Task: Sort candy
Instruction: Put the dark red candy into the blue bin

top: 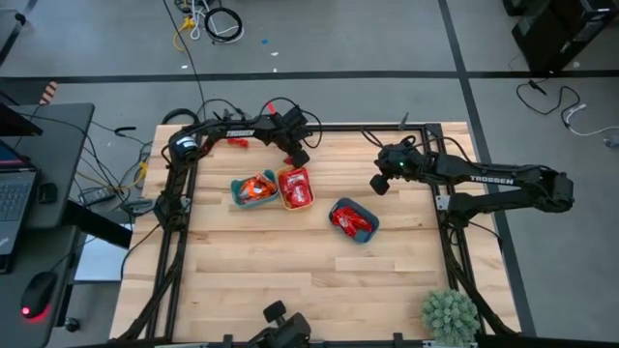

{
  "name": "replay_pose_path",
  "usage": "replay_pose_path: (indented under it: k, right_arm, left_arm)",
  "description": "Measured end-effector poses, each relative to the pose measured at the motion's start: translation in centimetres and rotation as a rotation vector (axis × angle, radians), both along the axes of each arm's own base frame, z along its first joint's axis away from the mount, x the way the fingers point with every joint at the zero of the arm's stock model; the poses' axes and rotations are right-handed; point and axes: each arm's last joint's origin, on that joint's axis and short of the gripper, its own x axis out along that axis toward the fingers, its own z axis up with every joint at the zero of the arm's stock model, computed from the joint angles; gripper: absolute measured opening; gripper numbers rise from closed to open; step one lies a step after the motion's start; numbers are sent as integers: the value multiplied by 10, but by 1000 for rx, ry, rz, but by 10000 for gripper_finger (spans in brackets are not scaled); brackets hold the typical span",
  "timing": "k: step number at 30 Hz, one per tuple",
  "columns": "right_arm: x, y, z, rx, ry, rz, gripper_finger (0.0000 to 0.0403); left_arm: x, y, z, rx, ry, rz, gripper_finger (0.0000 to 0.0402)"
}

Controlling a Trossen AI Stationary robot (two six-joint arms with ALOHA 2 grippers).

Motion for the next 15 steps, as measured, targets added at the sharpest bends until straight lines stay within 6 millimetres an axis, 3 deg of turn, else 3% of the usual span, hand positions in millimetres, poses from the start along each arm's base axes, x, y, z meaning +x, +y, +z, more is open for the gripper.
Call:
replay_pose_path:
  k: [4,9,15]
  right_arm:
    - [0,0,0,-1,1,1,0]
    - [0,0,0,-2,2,3,0]
    - [0,0,0,-5,3,6,0]
  left_arm:
    - [-4,-1,17,52,-7,-22,22]
    - [-9,-6,64,137,-104,-50,19]
    - [-6,-33,111,152,-283,-221,17]
